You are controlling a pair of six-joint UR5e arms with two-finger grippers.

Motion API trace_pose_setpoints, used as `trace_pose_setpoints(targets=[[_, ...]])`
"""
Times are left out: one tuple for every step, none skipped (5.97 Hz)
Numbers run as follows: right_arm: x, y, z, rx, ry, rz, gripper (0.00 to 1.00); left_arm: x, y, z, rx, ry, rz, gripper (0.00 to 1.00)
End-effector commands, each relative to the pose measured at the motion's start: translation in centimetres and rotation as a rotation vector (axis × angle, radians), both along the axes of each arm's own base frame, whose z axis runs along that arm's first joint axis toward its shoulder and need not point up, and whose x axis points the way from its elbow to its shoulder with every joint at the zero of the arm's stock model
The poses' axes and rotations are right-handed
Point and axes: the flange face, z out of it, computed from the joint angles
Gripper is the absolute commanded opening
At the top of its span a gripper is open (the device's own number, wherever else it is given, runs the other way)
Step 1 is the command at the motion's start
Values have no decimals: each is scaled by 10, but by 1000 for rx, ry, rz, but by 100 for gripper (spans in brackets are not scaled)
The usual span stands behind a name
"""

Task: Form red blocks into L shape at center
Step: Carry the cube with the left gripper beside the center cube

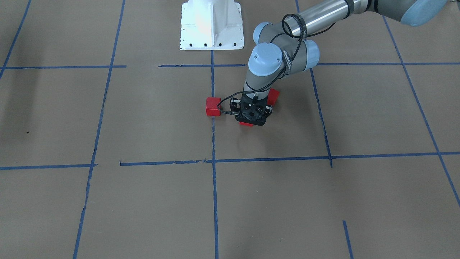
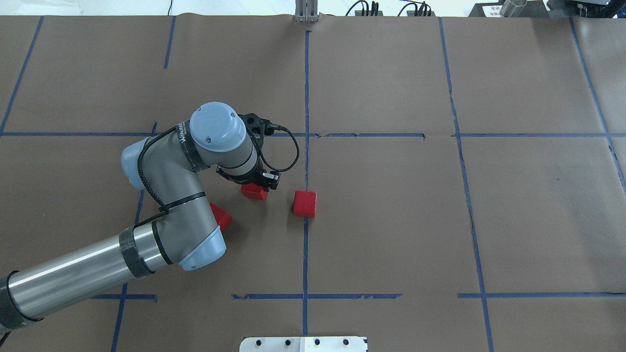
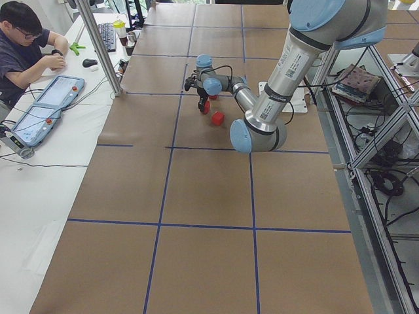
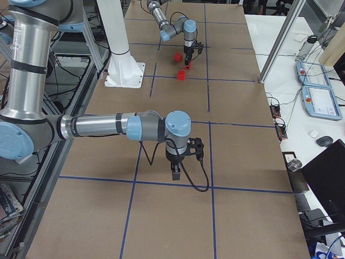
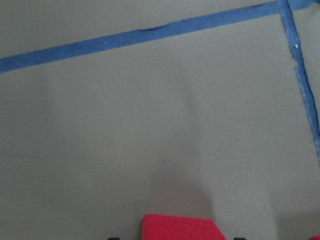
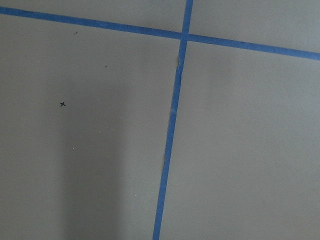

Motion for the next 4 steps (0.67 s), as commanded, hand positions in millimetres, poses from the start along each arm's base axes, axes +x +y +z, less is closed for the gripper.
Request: trace_pose_setpoints(targets=[[0, 0, 0, -1, 0, 0, 100, -4, -16, -53, -56, -48, -43, 7], [0, 0, 0, 2, 0, -1, 100, 5, -21, -72, -90, -28, -84, 7], [0, 0, -1, 2, 0, 0, 100, 29, -34, -90, -137, -40, -120, 7], [0, 0, -1, 3, 0, -1, 100, 44, -34, -98, -154, -39, -128, 7]])
